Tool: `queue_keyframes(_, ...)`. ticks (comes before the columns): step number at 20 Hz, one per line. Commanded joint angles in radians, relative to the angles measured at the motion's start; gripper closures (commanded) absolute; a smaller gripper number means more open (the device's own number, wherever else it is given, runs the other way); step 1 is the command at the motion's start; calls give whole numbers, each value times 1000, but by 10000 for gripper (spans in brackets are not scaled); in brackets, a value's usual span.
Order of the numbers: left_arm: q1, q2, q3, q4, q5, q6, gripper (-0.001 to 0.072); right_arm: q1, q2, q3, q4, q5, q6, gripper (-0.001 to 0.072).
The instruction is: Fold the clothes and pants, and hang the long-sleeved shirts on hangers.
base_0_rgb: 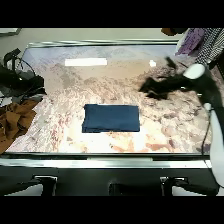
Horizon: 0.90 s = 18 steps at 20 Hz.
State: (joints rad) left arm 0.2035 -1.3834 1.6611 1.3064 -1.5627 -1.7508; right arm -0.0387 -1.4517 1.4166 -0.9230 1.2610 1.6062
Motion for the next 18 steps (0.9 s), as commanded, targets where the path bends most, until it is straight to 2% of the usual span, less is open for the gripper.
queue_keyframes(1,1,-1,0,0,0,0,692,-191,-7,-158,59,45,-156,162)
queue_keyframes(5,1,-1,0,0,0,0,691,-155,-112,-301,197,-32,-295,162)
queue_keyframes(10,1,-1,0,0,0,-1,692,-29,-245,-319,293,-111,-350,186)
queue_keyframes(12,1,-1,0,0,0,-1,692,14,-263,-319,294,-148,-344,273)
queue_keyframes(13,1,-1,0,0,0,-1,692,27,-263,-319,295,-163,-344,342)
queue_keyframes(14,1,-1,0,0,0,-1,692,32,-262,-314,298,-168,-344,443)
queue_keyframes(15,1,-1,0,0,0,0,692,31,-262,-306,309,-166,-342,496)
queue_keyframes(18,1,-4,0,0,0,0,692,30,-261,-278,309,-164,-306,596)
